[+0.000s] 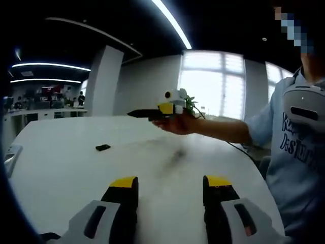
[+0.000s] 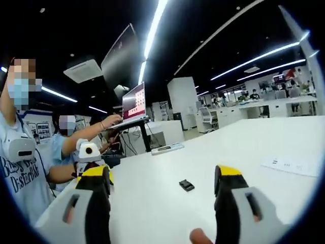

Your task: Snap the two parts of the plastic buckle together until the buckle closes and remains connected.

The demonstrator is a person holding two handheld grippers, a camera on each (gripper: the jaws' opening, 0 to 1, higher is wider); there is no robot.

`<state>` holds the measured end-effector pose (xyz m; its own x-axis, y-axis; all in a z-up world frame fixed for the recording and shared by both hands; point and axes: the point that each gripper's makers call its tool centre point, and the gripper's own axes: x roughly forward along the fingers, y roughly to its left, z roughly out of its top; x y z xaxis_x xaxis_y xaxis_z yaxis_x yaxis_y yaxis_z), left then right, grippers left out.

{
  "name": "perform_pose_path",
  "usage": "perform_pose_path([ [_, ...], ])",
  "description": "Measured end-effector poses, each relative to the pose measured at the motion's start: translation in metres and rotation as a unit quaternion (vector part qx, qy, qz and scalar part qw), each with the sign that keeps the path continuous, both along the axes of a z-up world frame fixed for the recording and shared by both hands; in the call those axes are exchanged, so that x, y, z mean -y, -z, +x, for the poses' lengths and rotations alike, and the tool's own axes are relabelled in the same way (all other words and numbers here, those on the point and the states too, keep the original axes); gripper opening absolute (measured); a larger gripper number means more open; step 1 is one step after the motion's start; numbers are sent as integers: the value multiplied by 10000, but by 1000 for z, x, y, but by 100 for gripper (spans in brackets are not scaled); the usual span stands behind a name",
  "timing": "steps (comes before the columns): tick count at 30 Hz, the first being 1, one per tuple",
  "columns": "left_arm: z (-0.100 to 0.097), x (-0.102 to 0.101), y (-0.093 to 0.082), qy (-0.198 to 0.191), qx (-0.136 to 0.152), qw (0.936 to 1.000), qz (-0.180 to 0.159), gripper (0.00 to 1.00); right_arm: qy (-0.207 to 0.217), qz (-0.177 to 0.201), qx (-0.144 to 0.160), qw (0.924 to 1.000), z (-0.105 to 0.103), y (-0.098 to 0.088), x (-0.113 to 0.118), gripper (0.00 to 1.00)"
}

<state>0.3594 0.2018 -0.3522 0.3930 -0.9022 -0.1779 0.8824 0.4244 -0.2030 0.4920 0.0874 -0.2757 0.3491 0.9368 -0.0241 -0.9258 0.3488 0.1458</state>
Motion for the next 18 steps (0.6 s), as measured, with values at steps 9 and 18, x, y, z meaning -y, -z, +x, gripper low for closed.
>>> perform_pose_path([
  [9,1,-3,-20,-28,42,9986,-519,60,553,-249,253,9978,-25,5,17,100],
  [18,8,-12,-37,-343,409,9951,-836,65,872,106,201,9959,-52,-7,34,100],
])
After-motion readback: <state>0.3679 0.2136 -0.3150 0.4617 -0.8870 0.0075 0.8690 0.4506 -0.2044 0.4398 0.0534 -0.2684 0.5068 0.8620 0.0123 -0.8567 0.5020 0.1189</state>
